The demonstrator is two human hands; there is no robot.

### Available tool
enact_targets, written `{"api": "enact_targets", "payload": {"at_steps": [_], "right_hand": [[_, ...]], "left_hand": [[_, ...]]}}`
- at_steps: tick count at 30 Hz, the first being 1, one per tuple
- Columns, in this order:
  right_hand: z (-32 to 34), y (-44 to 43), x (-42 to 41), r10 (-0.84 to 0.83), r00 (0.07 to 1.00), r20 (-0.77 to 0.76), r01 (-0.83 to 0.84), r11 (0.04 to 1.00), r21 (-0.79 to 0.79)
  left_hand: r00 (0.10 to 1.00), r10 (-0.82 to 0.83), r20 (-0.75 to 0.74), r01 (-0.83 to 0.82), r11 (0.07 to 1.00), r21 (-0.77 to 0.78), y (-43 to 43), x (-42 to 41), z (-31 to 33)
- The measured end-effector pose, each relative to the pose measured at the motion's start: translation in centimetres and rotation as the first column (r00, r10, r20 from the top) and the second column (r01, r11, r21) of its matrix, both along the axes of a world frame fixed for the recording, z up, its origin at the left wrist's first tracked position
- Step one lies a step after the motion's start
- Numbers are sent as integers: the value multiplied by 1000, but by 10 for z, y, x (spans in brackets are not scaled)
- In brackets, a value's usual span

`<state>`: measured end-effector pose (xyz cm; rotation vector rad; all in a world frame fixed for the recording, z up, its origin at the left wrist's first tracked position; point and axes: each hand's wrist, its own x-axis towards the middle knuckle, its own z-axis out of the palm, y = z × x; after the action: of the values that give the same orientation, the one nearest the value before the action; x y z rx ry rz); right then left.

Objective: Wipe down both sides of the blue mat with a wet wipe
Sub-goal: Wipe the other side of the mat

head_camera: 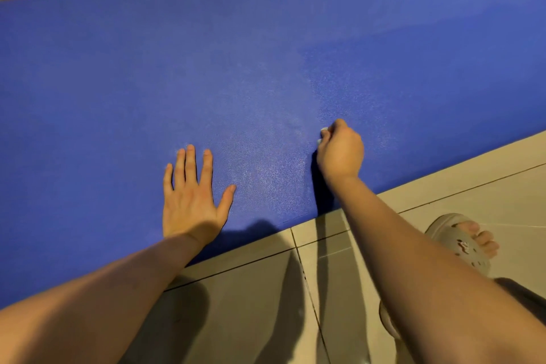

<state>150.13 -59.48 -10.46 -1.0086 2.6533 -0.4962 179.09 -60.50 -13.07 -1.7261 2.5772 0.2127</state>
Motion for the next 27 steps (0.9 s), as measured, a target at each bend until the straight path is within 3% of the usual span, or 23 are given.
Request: {"api": "enact_targets", "payload": {"at_steps": [4,8,10,13,17,20,23,27], "right_hand": [[1,7,87,206,972,112,-192,974,-122],[3,13,107,485,873,56,-483,875,-44],[1,10,79,500,865,-42,-501,866,0],[-3,5,24,375,909,-181,-373,927,45],[-4,-4,-20,143,972,-186,-132,989,71],[-3,-12,4,85,982,-168,-77,996,53],[-4,-9,65,234,967,-98,-235,972,-1],[-5,-1,108,507,851,-141,-511,860,8]], "left_hand": [[1000,-1,-6,1,1000,-7,0,0,0],[1000,0,-15,0,1000,-8,0,-1,-1],[1000,1,-13,-1,1000,-7,0,0,-1],[1000,2,-11,-2,1000,-12,0,0,-1],[1000,1,-6,-1,1000,-15,0,-1,-1],[1000,0,5,0,1000,-15,0,0,-1],[1000,1,-3,-1,1000,-16,0,0,-1],[1000,2,-17,-3,1000,-16,0,0,-1]]}}
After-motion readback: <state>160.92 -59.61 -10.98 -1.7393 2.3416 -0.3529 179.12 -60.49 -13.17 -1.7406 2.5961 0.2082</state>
